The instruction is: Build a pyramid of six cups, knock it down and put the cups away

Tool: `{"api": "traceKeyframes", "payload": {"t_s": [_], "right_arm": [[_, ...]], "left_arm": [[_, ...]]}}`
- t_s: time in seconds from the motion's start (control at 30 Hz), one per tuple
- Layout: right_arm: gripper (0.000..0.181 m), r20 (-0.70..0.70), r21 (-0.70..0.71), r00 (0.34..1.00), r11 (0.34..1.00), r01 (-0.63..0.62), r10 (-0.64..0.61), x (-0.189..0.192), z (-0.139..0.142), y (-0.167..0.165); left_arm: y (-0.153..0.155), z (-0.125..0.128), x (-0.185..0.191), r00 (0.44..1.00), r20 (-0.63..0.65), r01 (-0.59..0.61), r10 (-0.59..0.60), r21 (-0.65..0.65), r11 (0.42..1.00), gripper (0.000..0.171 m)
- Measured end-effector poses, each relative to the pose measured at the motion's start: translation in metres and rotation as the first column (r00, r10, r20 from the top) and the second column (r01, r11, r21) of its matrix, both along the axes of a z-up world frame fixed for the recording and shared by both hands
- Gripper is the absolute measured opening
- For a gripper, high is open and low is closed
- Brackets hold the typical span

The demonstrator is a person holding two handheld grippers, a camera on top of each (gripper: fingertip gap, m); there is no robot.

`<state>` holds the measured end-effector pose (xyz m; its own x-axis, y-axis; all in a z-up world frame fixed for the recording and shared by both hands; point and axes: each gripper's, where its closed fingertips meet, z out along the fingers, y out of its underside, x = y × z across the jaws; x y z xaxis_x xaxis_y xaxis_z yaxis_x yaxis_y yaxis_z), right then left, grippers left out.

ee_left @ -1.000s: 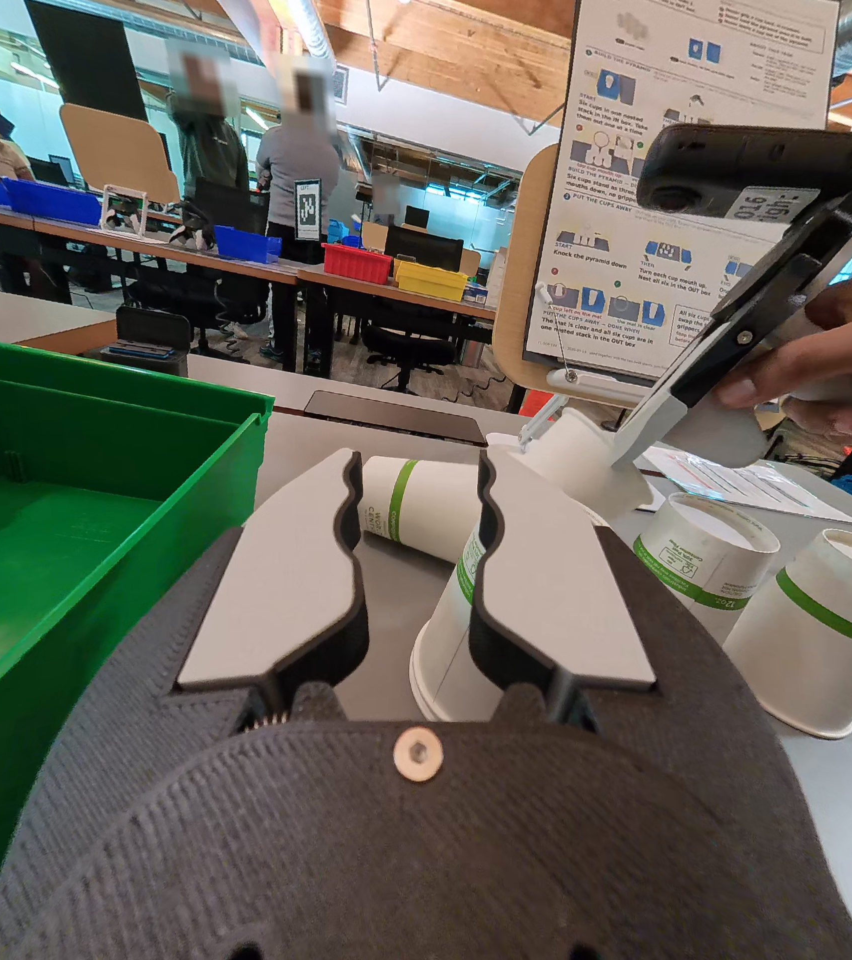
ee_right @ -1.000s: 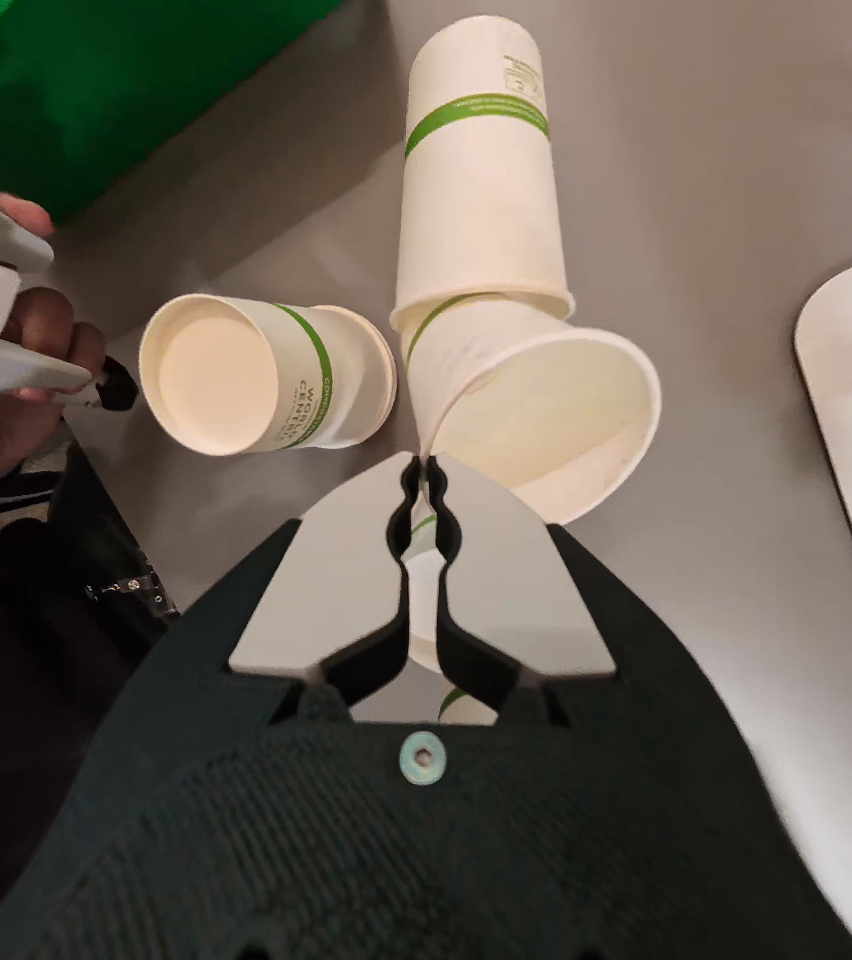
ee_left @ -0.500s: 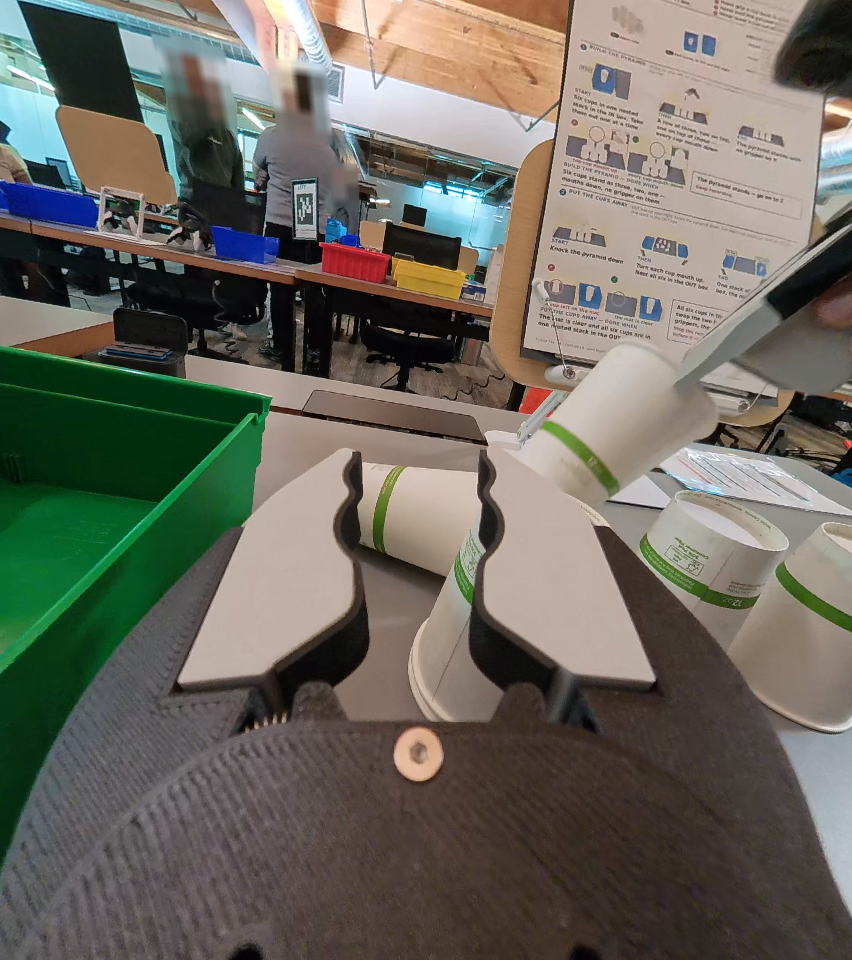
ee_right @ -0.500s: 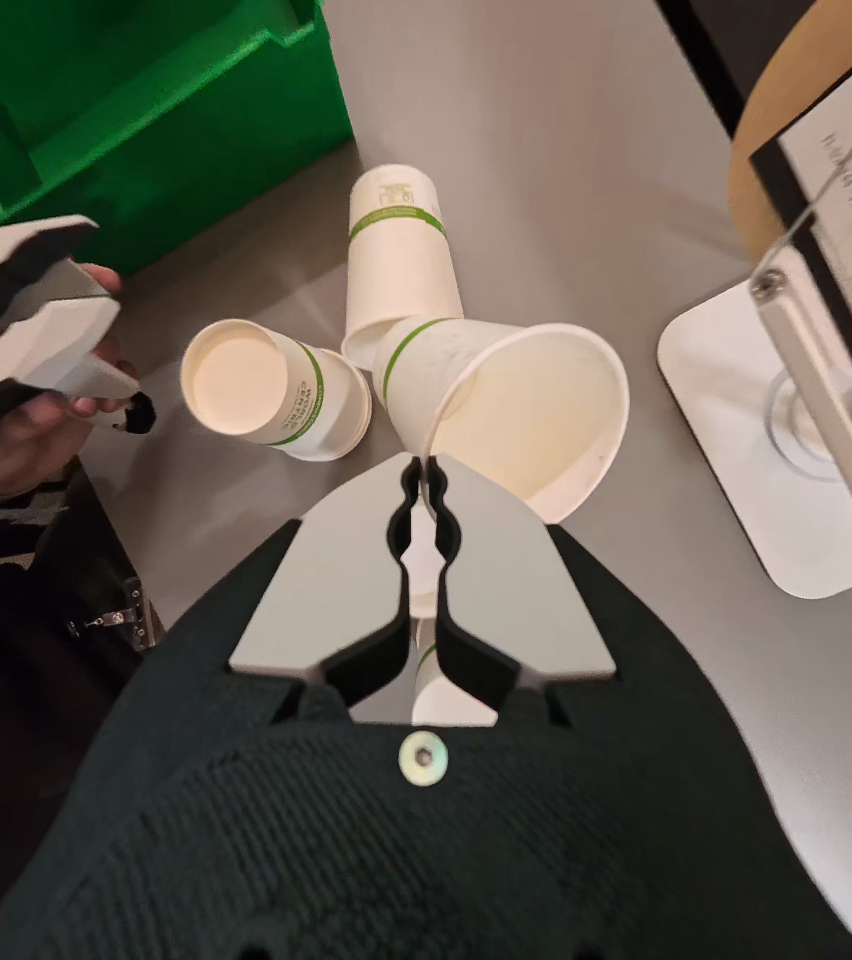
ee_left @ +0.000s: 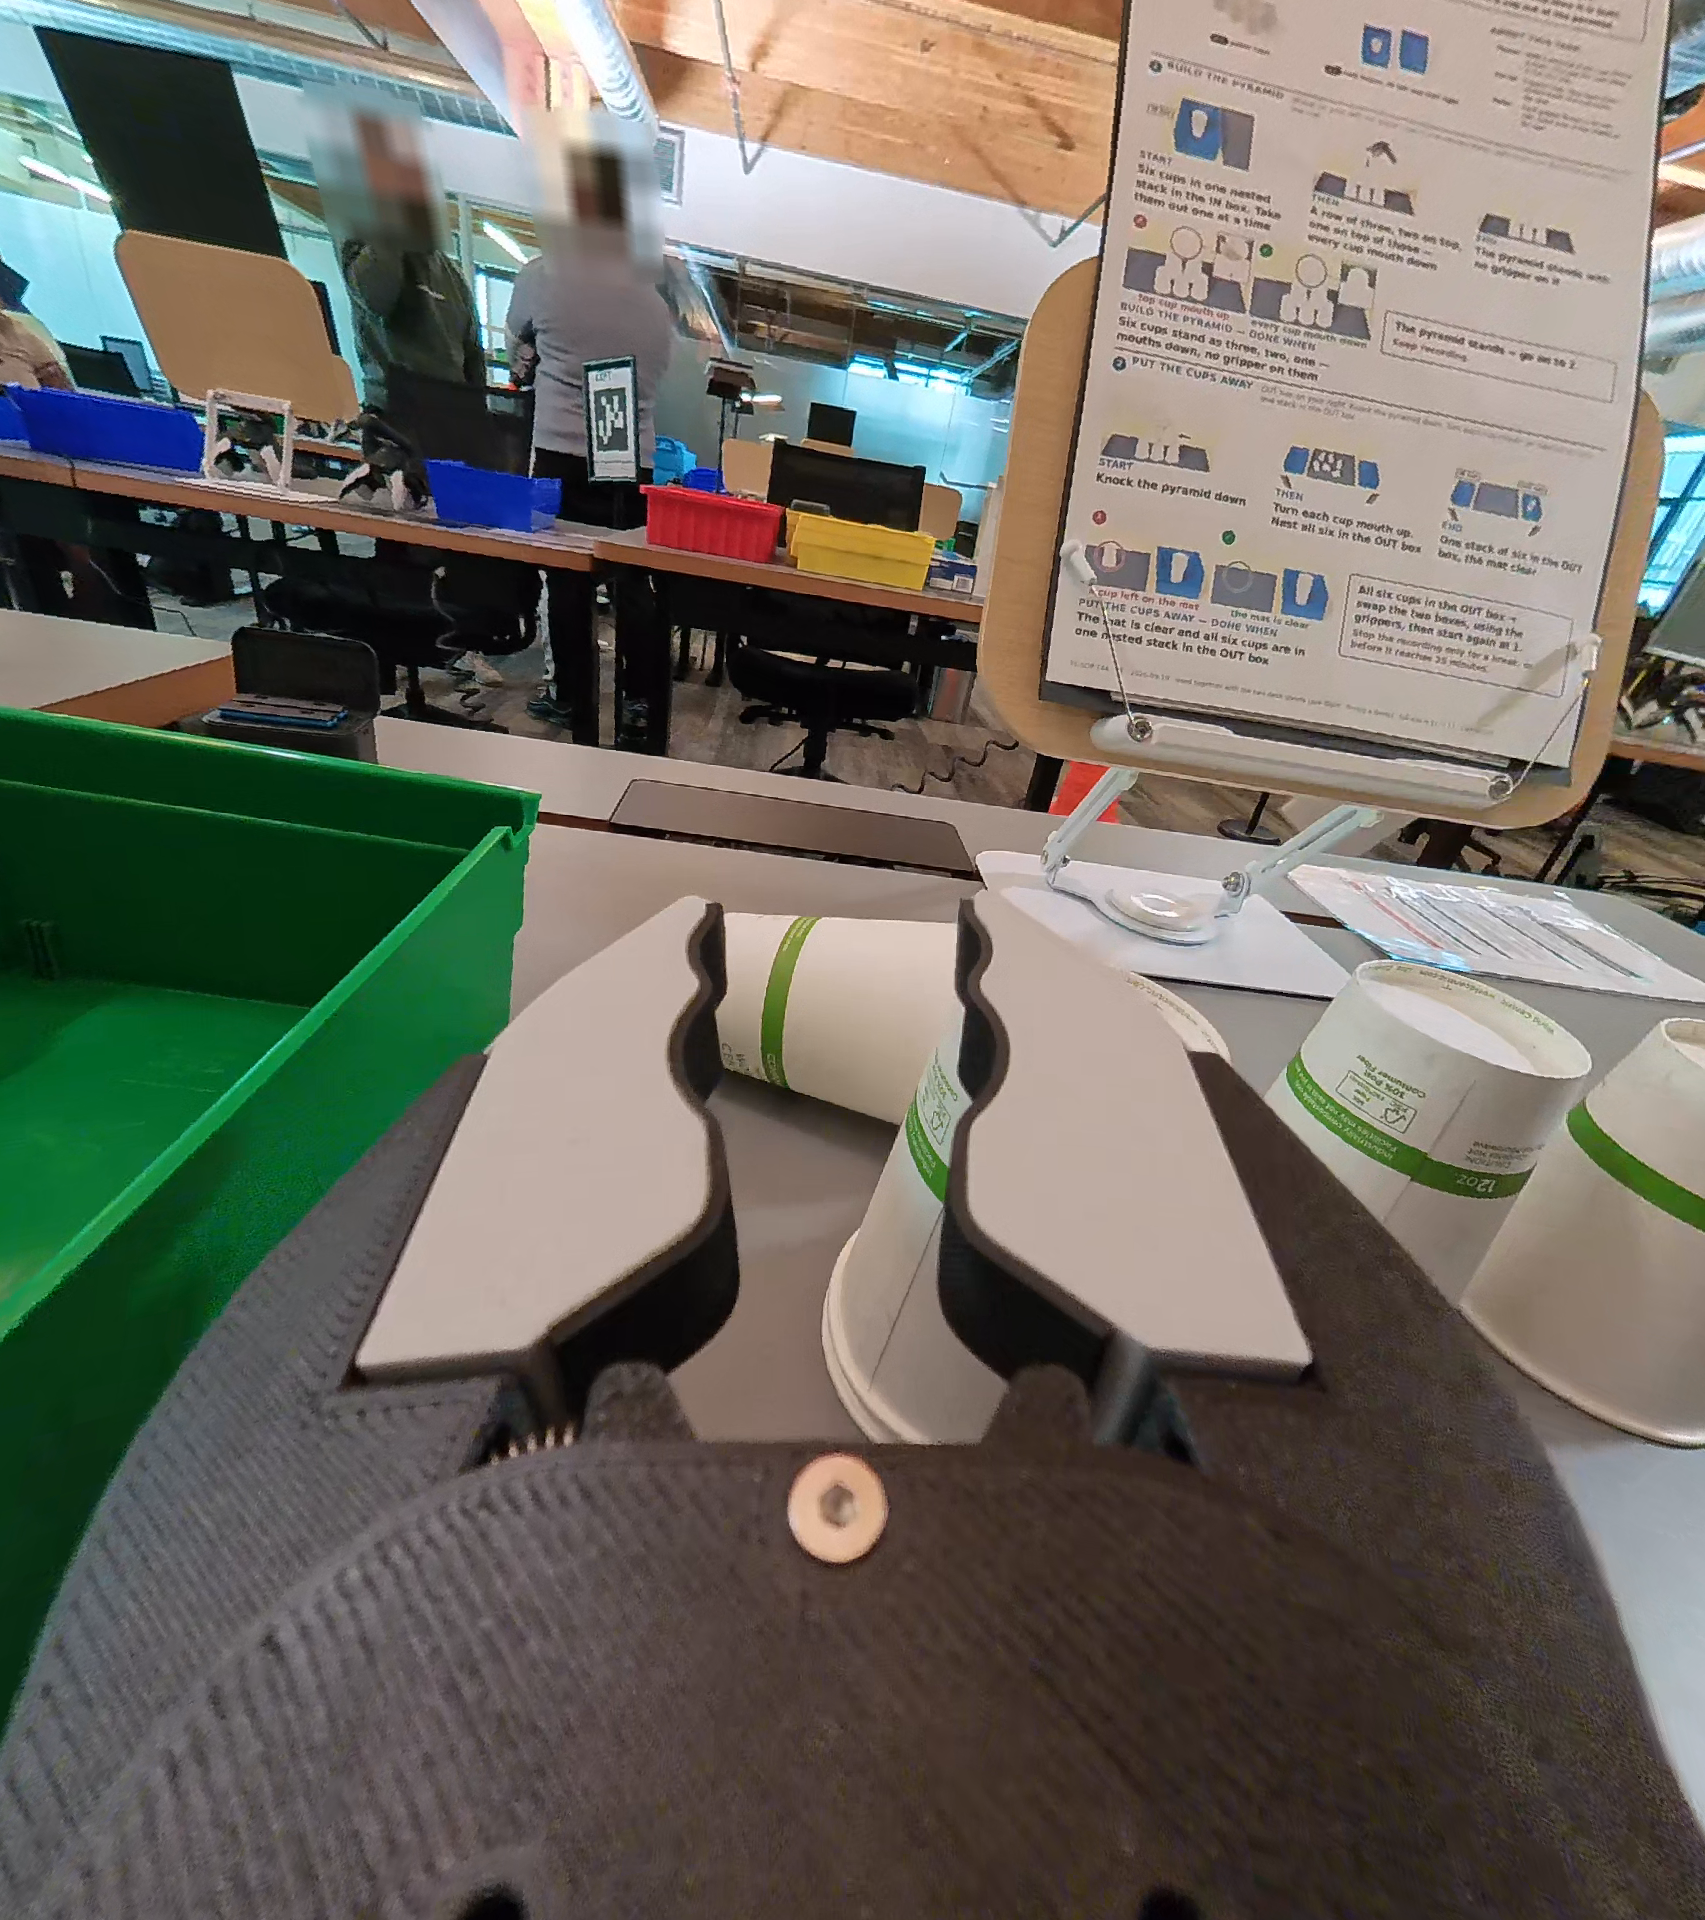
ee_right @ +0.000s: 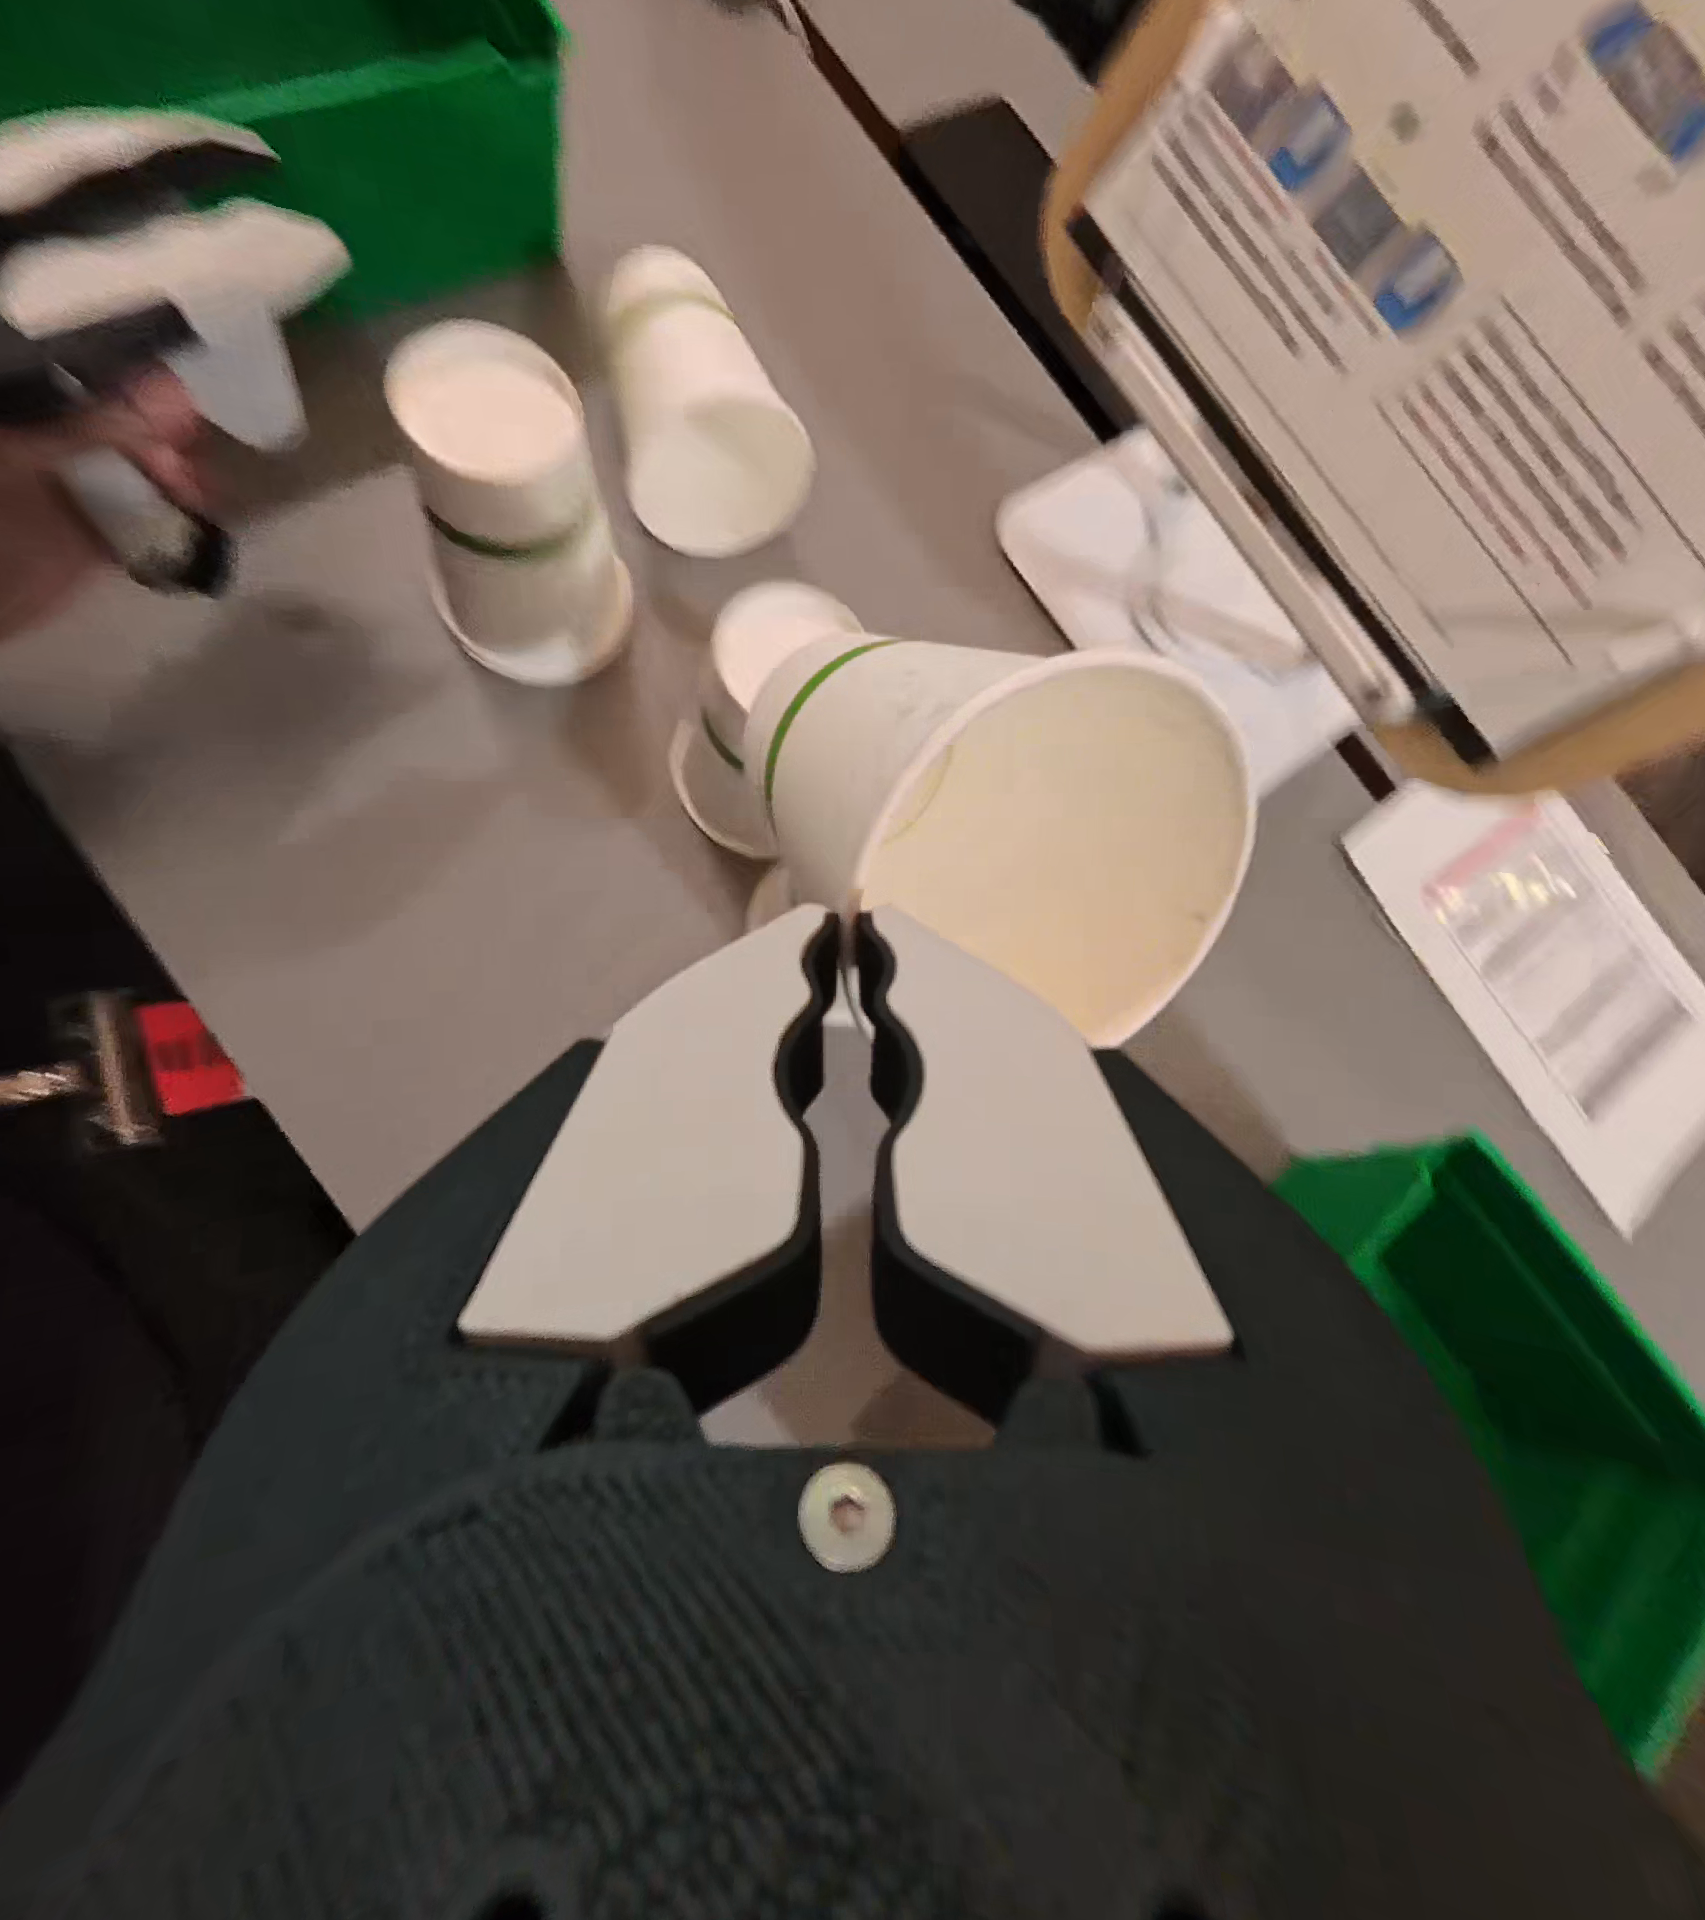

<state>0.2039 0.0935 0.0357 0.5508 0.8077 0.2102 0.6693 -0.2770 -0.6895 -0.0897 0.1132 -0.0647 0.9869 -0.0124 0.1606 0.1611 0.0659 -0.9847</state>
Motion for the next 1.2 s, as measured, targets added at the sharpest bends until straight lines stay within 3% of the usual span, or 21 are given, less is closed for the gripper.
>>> {"api": "traceKeyframes", "payload": {"t_s": [0.13,0.3,0.47,0.63,0.8,1.0,1.07,1.2], "right_arm": [[0.003,0.099,0.035,0.985,0.990,0.140,-0.143,0.059,-0.038,-0.020],[0.004,0.384,0.013,0.912,0.988,0.151,-0.145,0.107,-0.086,-0.025],[0.004,0.566,-0.039,0.823,0.995,0.096,-0.057,0.118,-0.128,-0.026],[0.004,0.651,-0.108,0.759,0.989,0.099,-0.005,0.122,-0.155,-0.029],[0.006,0.636,-0.083,0.771,0.993,0.082,-0.010,0.119,-0.156,-0.025],[0.027,0.599,-0.073,0.801,0.995,0.071,-0.013,0.117,-0.151,-0.025],[0.034,0.572,-0.060,0.820,0.996,0.059,-0.014,0.115,-0.144,-0.026],[0.039,0.412,-0.006,0.911,1.000,-0.009,0.011,0.098,-0.116,-0.026]], "left_arm": [[-0.002,0.001,-0.001,0.999,-0.028,-0.016,0.016,0.005,1.000,0.042],[-0.001,-0.001,-0.002,1.000,-0.020,-0.019,0.019,-0.002,1.000,0.043],[0.000,-0.001,-0.002,1.000,-0.020,-0.023,0.023,-0.005,1.000,0.042],[0.000,-0.002,0.001,1.000,-0.022,-0.007,0.007,-0.008,1.000,0.043],[0.000,-0.002,0.002,1.000,-0.020,-0.003,0.003,-0.008,1.000,0.043],[0.000,0.000,0.002,1.000,-0.031,-0.005,0.005,-0.004,1.000,0.043],[0.001,0.013,-0.003,0.998,-0.053,-0.017,0.018,0.025,1.000,0.044],[0.033,0.071,-0.015,0.987,-0.156,0.055,-0.041,0.085,0.995,0.046]]}}
